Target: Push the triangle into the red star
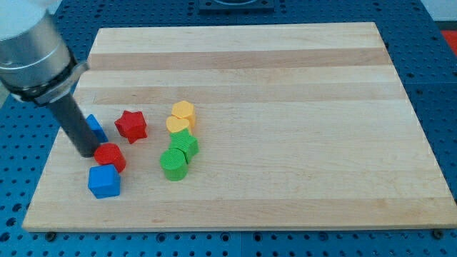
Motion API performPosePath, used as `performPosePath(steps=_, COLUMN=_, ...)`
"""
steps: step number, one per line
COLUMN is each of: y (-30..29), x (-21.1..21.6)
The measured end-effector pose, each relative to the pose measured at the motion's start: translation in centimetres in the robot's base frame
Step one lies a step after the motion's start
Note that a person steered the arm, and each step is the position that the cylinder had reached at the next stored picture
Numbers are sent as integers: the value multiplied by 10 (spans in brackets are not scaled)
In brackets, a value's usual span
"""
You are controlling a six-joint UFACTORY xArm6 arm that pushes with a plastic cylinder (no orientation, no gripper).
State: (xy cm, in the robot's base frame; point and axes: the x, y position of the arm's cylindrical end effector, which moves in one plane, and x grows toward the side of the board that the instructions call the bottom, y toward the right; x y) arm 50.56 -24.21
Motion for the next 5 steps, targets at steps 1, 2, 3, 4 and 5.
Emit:
performPosePath(steps=1, y=-24, x=6)
performPosePath(steps=2, y=-40, x=-23)
performPosePath(steps=3, y=-40, x=-31)
performPosePath(steps=4, y=-32, x=-31)
performPosePath(steps=5, y=-11, x=-31)
